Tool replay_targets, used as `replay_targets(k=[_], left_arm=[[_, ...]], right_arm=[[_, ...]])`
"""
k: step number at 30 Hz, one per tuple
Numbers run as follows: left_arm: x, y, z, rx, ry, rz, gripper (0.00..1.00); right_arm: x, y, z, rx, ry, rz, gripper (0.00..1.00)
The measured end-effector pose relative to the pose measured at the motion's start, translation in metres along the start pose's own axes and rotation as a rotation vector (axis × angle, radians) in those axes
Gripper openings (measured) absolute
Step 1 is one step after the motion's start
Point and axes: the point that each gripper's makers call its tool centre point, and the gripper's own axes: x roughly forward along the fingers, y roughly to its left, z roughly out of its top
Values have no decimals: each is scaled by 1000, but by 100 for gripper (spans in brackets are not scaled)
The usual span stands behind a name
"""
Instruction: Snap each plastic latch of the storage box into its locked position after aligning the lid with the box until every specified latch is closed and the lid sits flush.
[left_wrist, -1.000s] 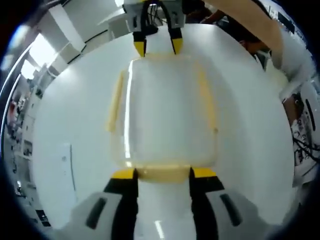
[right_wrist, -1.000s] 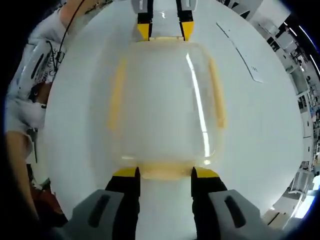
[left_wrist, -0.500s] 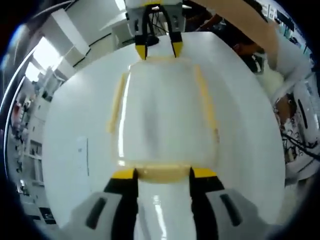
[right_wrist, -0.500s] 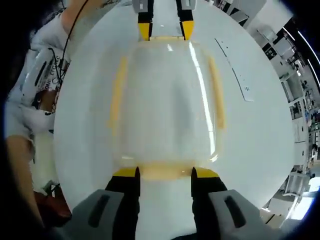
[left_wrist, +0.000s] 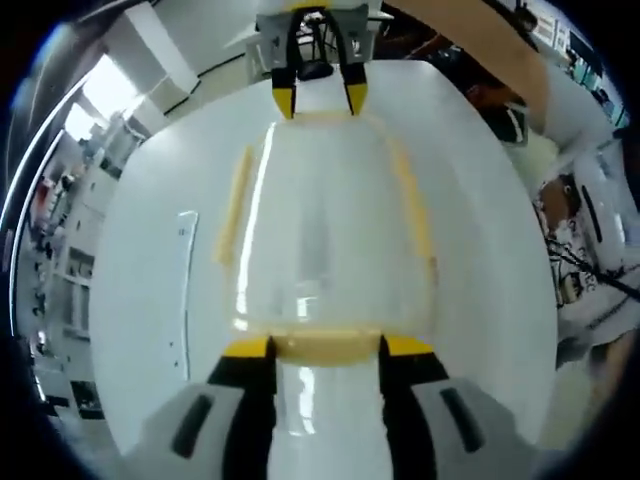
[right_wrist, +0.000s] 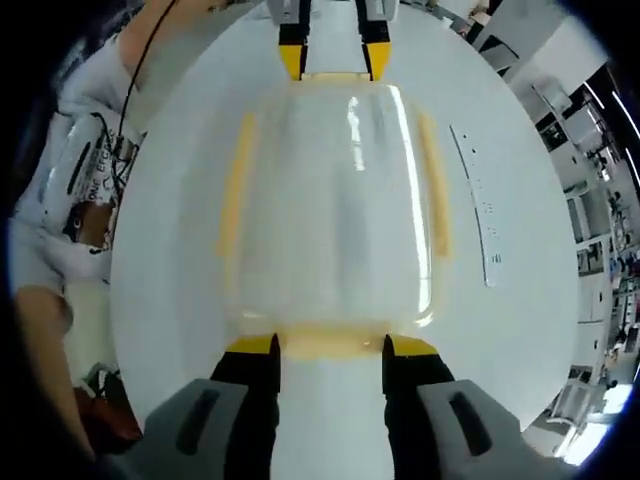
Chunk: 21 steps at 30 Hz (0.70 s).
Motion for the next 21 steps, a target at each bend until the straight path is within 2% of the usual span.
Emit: replay_targets(k=[3,4,10,13,17,21], left_arm=[[-14,1,-25,-23,0,8,39],[-15,1,-27,-25,1,9,39],[-29,1,-73,-63,46,23,39],[-35,0,-88,-70,59,26,39],[-41,3,-105,-74,41,32,39],[-36,5,-121,-73,83,21,39]], right_arm=[[3,-4,29,-19,-36,-1,40],[3,-4,31,-20,-39,-1,40],[16,-11,82,-48,-54,2,40],[21,-12,95,-55,-52,7,40],[29,-12,111,-48,-46,19,40],[40,-11,123,-38,-17,28,40]])
